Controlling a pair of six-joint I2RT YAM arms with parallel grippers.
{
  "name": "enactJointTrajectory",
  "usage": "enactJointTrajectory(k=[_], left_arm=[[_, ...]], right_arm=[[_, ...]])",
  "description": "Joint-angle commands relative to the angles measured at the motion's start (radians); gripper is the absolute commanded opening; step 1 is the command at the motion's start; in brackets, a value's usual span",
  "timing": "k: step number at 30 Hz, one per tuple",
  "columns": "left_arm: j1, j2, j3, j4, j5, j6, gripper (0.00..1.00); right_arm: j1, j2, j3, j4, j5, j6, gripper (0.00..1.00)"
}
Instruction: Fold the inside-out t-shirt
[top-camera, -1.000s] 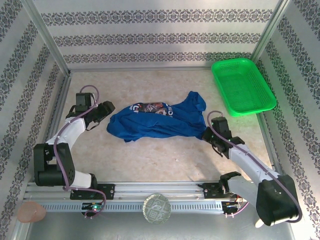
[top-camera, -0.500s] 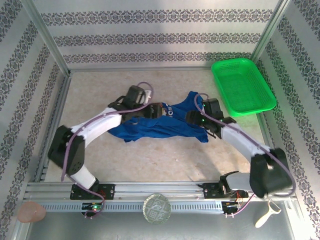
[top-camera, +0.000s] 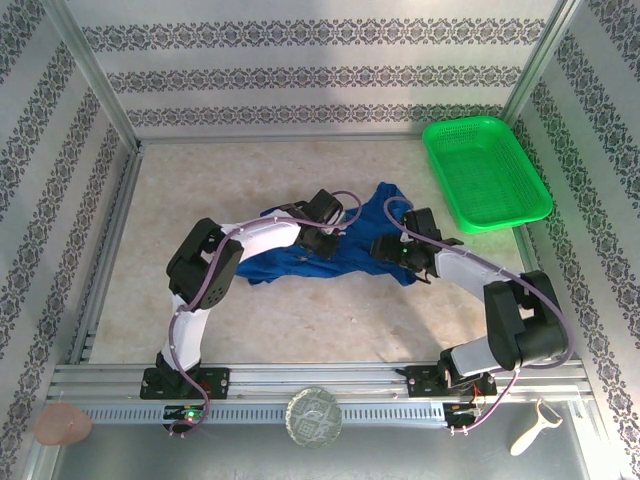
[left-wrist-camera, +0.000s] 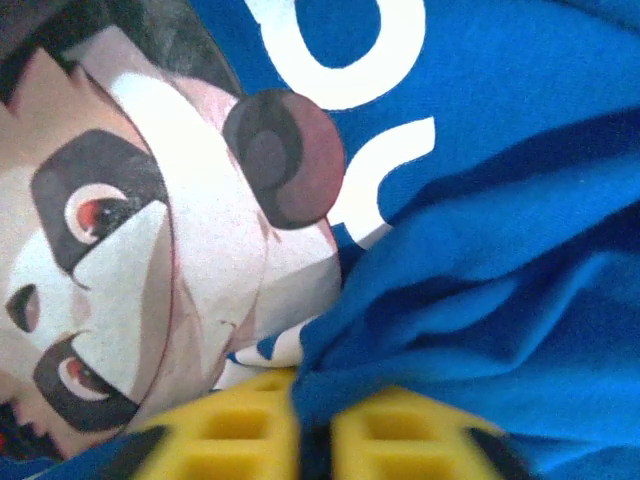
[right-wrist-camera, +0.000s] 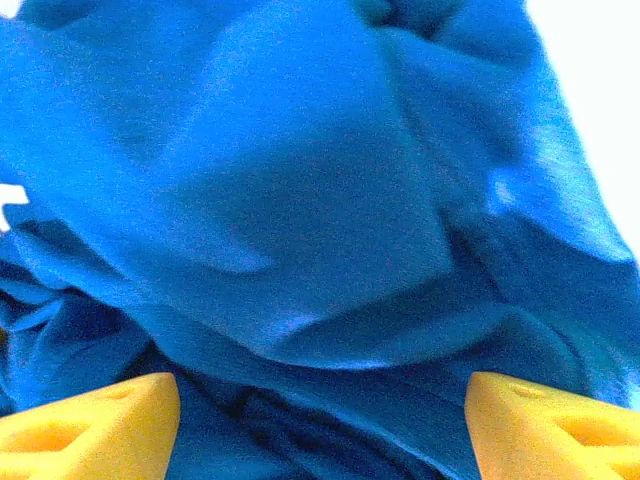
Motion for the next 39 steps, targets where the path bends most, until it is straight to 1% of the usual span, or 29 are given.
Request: enactJointTrajectory(k=[1, 4, 7, 10, 13, 15, 17, 20, 25, 27, 29, 30, 31, 32, 33, 34, 35, 37, 39], left_arm=[[0.011, -0.068, 0.048, -0.042, 0.013, 0.018, 0.0], [0.03, -0.18, 0.071, -0.031, 0.092, 0.005, 0.0], [0.052, -0.276, 0.126, -0.056, 0.214, 0.006, 0.0], [0.069, -0.345, 0.152, -0.078, 0.307, 0.011, 0.0], [0.076, -0.397, 0.16, -0.089, 0.347, 0.01, 0.0], [0.078, -0.416, 0.158, -0.089, 0.356, 0.005, 0.0], [0.081, -0.427, 0.159, -0.088, 0.362, 0.002, 0.0], [0.081, -0.431, 0.163, -0.09, 0.368, -0.006, 0.0], [0.081, -0.425, 0.171, -0.094, 0.395, -0.028, 0.0], [0.082, -0.424, 0.169, -0.094, 0.42, -0.035, 0.0], [0.082, -0.424, 0.165, -0.098, 0.439, -0.034, 0.0], [0.082, -0.424, 0.163, -0.104, 0.453, -0.029, 0.0], [0.085, -0.422, 0.16, -0.113, 0.461, -0.026, 0.0], [0.09, -0.418, 0.157, -0.121, 0.467, -0.024, 0.0], [0.098, -0.418, 0.153, -0.13, 0.465, -0.024, 0.0], [0.111, -0.416, 0.141, -0.128, 0.454, -0.03, 0.0], [0.125, -0.416, 0.128, -0.121, 0.442, -0.042, 0.0], [0.168, -0.41, 0.099, -0.089, 0.402, -0.08, 0.0], [0.214, -0.389, 0.072, -0.045, 0.387, -0.116, 0.0]], right_arm=[[-0.029, -0.073, -0.019, 0.033, -0.044, 0.026, 0.75], [-0.059, -0.149, -0.017, 0.031, -0.09, 0.028, 0.75], [-0.083, -0.234, -0.003, 0.044, -0.149, 0.029, 0.76], [-0.09, -0.311, 0.016, 0.078, -0.226, 0.012, 0.76], [-0.089, -0.344, 0.043, 0.125, -0.339, 0.002, 0.77], [-0.082, -0.345, 0.056, 0.163, -0.419, 0.004, 0.77], [-0.06, -0.344, 0.063, 0.183, -0.466, -0.006, 0.78], [0.007, -0.347, 0.06, 0.186, -0.448, -0.04, 0.79], [0.13, -0.346, 0.055, 0.217, -0.321, -0.052, 0.8], [0.156, -0.323, 0.073, 0.227, -0.257, -0.055, 0.8], [0.159, -0.277, 0.1, 0.243, -0.223, -0.056, 0.79], [0.155, -0.252, 0.118, 0.247, -0.211, -0.062, 0.74], [0.147, -0.226, 0.135, 0.247, -0.212, -0.065, 0.67], [0.134, -0.208, 0.15, 0.251, -0.233, -0.066, 0.55], [0.117, -0.196, 0.16, 0.256, -0.268, -0.062, 0.35], [0.101, -0.193, 0.167, 0.259, -0.304, -0.063, 0.13], [0.087, -0.197, 0.166, 0.259, -0.332, -0.063, 0.0], [0.054, -0.222, 0.154, 0.239, -0.421, -0.07, 0.0], [0.032, -0.259, 0.13, 0.223, -0.505, -0.066, 0.0]])
